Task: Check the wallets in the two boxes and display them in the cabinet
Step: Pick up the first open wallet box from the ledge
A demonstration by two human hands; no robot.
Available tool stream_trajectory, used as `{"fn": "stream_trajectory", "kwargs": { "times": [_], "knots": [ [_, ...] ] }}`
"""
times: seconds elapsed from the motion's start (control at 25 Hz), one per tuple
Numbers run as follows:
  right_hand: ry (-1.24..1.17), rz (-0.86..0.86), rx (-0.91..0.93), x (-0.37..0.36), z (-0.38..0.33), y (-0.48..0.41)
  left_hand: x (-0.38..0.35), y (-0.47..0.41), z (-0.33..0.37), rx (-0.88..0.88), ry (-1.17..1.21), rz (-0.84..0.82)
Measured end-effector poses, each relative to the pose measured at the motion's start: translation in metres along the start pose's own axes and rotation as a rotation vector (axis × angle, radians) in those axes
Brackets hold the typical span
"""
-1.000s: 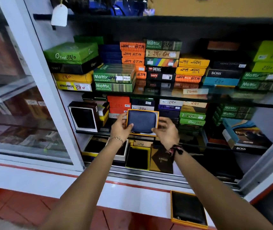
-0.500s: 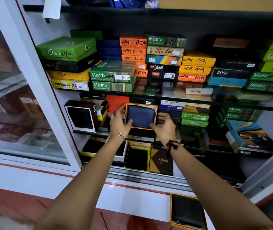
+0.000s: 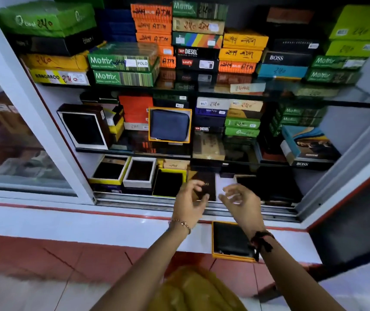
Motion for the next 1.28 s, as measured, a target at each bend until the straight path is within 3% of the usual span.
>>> {"fn": "stream_trajectory", "kwargs": {
  "times": [0.16, 0.24, 0.36, 0.44, 0.76, 1.08, 1.28],
  "knots": [
    [0.235, 0.097, -0.234, 0.048, 0.099, 0.044, -0.069, 0.045, -0.048, 0.384, -0.084, -0.396],
    [0.338, 0.03, -0.423, 0.055, 0.133, 0.059, -0.087, 0.06, -0.057, 0.47, -0.175, -0.549],
    [0.339, -0.132, -0.536, 0.045, 0.145, 0.071, -0.096, 0.067, -0.055, 0.485, -0.212, -0.628],
    [0.304, -0.131, -0.561, 0.044, 0.141, 0.071, -0.1, 0.068, -0.052, 0.537, -0.137, -0.645],
    [0.074, -0.08, -0.64, 0.079, 0.074, 0.052, -0.059, 0.046, -0.012, 0.557, 0.063, -0.471],
    [0.008, 0.031, -0.248, 0.107, -0.071, -0.009, 0.018, -0.042, 0.075, 0.237, 0.174, -0.233],
    [0.057, 0.162, -0.133, 0.09, -0.088, -0.087, 0.033, -0.104, 0.109, 0.056, 0.037, -0.085]
  ]
}}
Point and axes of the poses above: each hand's wrist, its own y-axis away from the middle knuckle, its own x-axis out of the back of the hand, z = x × y, the point moved 5 cm from there along -y, towards the middle knuckle, and after that the axes turned 6 degrees about -y, right-handed, at the moved point
